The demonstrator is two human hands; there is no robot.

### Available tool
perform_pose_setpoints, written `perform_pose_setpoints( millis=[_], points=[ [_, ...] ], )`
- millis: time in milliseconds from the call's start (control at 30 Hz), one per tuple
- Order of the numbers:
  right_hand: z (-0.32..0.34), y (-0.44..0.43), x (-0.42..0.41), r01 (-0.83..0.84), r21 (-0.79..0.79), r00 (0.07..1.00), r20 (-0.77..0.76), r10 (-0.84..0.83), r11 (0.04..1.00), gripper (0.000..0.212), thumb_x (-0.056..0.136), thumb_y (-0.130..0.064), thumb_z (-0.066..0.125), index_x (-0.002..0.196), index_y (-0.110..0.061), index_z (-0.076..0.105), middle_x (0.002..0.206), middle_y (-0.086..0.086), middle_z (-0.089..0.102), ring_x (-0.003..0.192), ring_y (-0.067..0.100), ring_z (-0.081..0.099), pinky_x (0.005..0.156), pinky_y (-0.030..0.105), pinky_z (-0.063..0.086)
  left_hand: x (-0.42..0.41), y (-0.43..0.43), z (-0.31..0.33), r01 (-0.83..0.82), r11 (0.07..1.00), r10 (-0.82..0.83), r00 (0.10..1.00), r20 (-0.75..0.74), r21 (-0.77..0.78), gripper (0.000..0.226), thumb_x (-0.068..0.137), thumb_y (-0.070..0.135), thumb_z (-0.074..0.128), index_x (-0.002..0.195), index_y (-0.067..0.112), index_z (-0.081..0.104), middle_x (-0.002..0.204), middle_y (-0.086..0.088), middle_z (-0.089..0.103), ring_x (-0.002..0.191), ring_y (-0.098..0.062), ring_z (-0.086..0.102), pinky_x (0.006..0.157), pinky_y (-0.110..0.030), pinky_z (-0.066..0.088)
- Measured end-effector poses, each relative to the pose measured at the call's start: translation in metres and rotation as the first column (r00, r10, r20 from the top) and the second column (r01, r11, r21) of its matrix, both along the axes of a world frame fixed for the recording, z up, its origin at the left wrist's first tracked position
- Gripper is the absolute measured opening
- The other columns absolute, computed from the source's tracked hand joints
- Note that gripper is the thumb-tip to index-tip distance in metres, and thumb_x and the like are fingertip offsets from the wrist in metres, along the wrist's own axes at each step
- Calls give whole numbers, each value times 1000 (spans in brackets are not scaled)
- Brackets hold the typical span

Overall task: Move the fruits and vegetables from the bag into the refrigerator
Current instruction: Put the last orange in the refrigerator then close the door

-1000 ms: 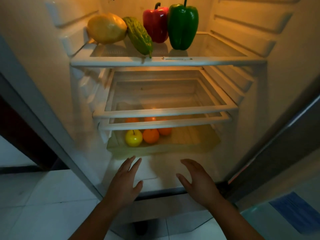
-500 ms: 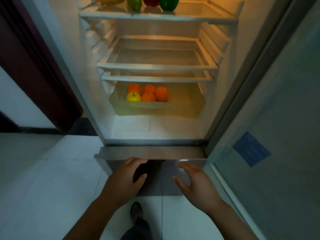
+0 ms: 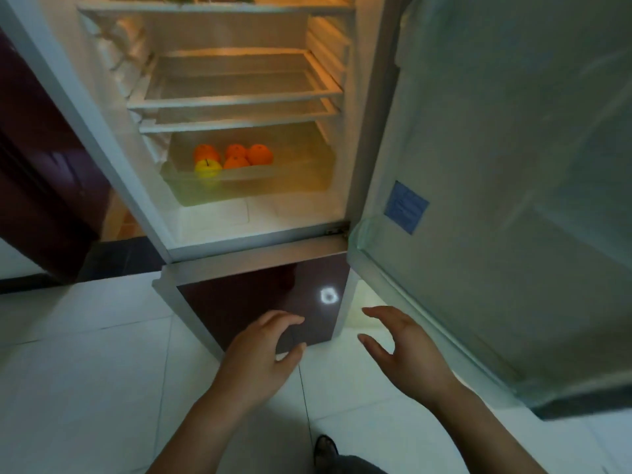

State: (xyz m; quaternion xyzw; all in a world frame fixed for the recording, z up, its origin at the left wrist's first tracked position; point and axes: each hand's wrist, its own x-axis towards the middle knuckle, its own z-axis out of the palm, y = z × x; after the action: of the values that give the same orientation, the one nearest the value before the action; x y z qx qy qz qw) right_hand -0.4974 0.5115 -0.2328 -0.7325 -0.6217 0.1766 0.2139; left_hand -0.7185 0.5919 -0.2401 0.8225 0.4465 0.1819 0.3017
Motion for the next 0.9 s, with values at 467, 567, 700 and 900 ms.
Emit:
perform_pose_setpoints(
  millis=[467,567,700,900],
  points=[
    [25,-158,13,300,120,946,94,-312,946,48,87,-50,51,131,-31,47,141,-12,40,123,10,46,93,17,37,54,-111,16,315,948,-312,949,54,-54,30,88,34,56,117,33,55,124,21,46,113,1,47,95,-22,42],
    [37,-186,35,366,184,925,35,-378,912,48,87,-49,51,131,-29,47,139,-10,42,120,10,47,94,20,40,73,-125,28,350,937,-350,934,68,22,29,87,30,59,115,30,57,117,22,47,110,3,47,93,-9,36],
    [57,-214,79,412,302,899,20,-438,860,48,87,-45,53,130,-24,49,136,-6,45,121,8,46,96,22,36,109,-143,53,370,923,-379,922,75,106,31,86,26,61,116,27,58,116,22,46,109,4,46,87,0,29],
    [102,-253,172,386,342,905,39,-423,857,51,86,-50,47,126,-19,52,128,-2,51,94,12,56,84,27,47,189,-172,106,340,908,-374,921,108,245,36,87,29,59,122,32,53,121,22,40,104,16,31,81,8,21]
  ],
)
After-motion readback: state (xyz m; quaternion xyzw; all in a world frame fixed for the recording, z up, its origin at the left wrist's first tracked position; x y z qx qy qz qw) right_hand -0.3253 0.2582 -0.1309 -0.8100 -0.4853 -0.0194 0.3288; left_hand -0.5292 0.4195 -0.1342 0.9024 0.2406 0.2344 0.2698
